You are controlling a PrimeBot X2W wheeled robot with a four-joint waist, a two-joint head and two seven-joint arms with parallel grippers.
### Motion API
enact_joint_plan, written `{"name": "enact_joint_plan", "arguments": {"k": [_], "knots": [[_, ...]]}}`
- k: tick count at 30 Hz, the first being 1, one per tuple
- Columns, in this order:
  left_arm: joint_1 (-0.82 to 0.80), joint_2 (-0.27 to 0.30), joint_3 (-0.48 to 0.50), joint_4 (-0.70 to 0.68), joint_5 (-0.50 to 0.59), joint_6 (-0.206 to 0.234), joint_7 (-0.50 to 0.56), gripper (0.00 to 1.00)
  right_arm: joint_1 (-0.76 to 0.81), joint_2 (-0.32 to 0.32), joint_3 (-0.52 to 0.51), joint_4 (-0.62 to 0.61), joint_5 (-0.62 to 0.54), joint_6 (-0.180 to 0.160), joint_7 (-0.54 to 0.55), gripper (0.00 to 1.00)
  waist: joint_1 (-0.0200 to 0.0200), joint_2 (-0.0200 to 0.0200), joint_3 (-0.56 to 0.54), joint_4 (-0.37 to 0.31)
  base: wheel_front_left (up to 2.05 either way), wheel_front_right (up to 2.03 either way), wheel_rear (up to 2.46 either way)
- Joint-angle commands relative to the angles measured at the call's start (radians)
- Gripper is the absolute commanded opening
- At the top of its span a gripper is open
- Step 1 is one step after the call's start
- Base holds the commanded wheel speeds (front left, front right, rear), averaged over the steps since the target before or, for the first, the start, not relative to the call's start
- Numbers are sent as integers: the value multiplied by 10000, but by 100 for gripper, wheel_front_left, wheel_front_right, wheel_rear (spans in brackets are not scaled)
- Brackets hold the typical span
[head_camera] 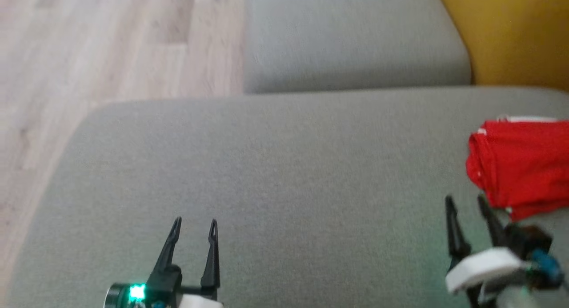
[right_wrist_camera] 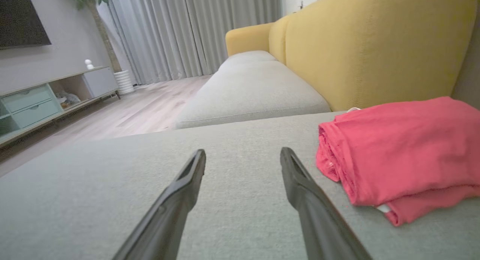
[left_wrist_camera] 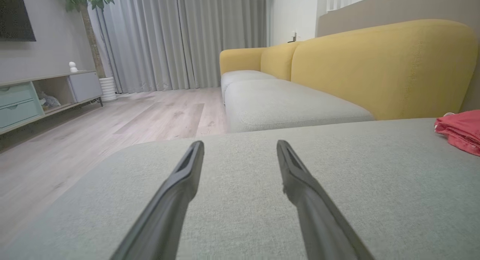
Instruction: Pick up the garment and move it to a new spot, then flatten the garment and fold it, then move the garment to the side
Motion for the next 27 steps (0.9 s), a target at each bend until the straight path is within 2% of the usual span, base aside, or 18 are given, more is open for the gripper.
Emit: {"name": "enact_joint_plan", "arguments": {"k": [1,9,10,12,27], "knots": [[-194,42,493,-197,-52,-67,-51,100,10,28,234,-670,-312,67,-111,100,2,-1,-488,231,0,0,0],[471,65,1312,-399,-173,-89,-51,100,1474,616,794,-1863,-1401,67,-112,100,2,-1,-989,81,0,0,0],[570,55,1427,-484,-188,-79,-51,94,1547,647,723,-2000,-1450,67,-112,100,2,-1,-1008,71,0,0,0],[745,44,1553,-512,-162,-149,-51,100,1690,693,652,-2201,-1507,67,-112,100,2,-1,-1046,73,0,0,0],[896,-17,1773,13,125,-580,-51,100,2205,757,377,-2485,-1605,67,-112,100,2,-1,-1052,141,0,0,0]]}}
